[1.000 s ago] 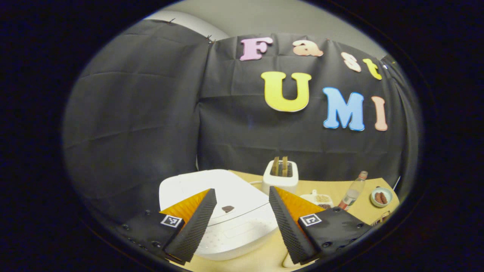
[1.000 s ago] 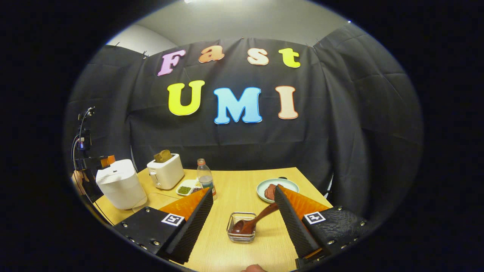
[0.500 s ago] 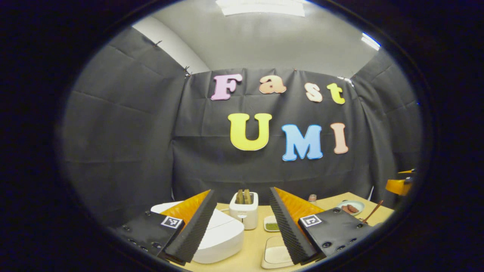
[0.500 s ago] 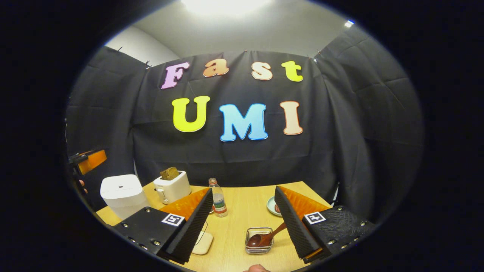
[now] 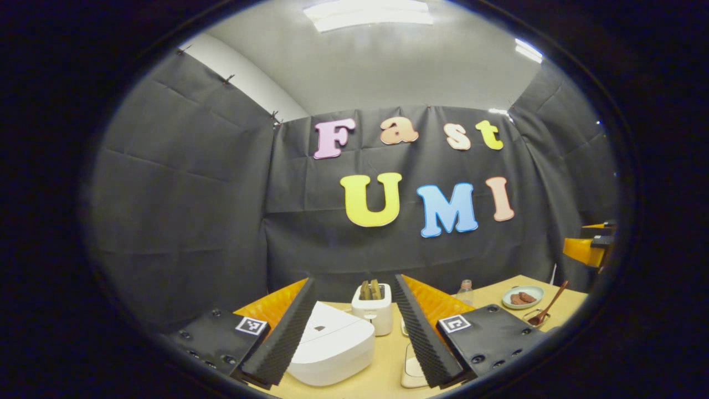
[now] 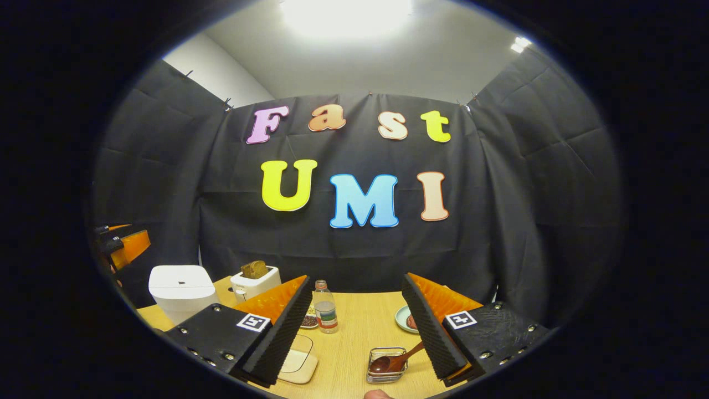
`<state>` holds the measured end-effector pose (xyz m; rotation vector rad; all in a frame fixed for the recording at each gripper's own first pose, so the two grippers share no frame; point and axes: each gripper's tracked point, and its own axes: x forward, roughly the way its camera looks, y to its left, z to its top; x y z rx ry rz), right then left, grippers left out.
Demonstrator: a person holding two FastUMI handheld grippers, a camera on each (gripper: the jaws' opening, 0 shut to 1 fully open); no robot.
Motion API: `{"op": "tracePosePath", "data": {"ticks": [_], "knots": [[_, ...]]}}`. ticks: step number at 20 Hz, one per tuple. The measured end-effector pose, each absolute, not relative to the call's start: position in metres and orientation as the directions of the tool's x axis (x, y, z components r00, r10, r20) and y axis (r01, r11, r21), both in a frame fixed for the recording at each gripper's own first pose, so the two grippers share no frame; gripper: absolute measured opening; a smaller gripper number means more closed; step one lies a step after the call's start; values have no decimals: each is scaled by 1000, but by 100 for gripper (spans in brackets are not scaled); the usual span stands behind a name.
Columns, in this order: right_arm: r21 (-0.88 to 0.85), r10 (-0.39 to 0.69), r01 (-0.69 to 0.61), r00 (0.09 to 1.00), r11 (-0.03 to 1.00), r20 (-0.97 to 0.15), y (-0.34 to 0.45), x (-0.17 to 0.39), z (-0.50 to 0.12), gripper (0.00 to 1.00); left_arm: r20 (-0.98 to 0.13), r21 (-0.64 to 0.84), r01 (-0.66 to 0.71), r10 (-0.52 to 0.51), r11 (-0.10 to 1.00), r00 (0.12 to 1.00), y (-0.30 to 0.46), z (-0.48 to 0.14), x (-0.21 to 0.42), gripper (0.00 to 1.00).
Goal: Close the left gripper, press the button to open the rice cooker; take a wooden spoon from the chopstick holder with the right hand, scoop a spoonful of rice and pour it into the rice cooker, then put the wooden spoon back into the chopstick holder.
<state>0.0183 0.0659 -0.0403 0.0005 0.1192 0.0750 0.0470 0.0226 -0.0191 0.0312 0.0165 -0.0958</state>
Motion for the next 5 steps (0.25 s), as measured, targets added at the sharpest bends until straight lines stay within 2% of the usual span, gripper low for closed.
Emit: {"op": "tracePosePath", "data": {"ticks": [4,5], "knots": [[20,58,-57,992,998,-115,72,19,-39,99,-45,2,95,-95,995,994,22,-25,47,94],[33,58,-55,992,998,-109,74,18,-37,99,-56,-1,91,-91,996,994,24,-25,49,96]]}}
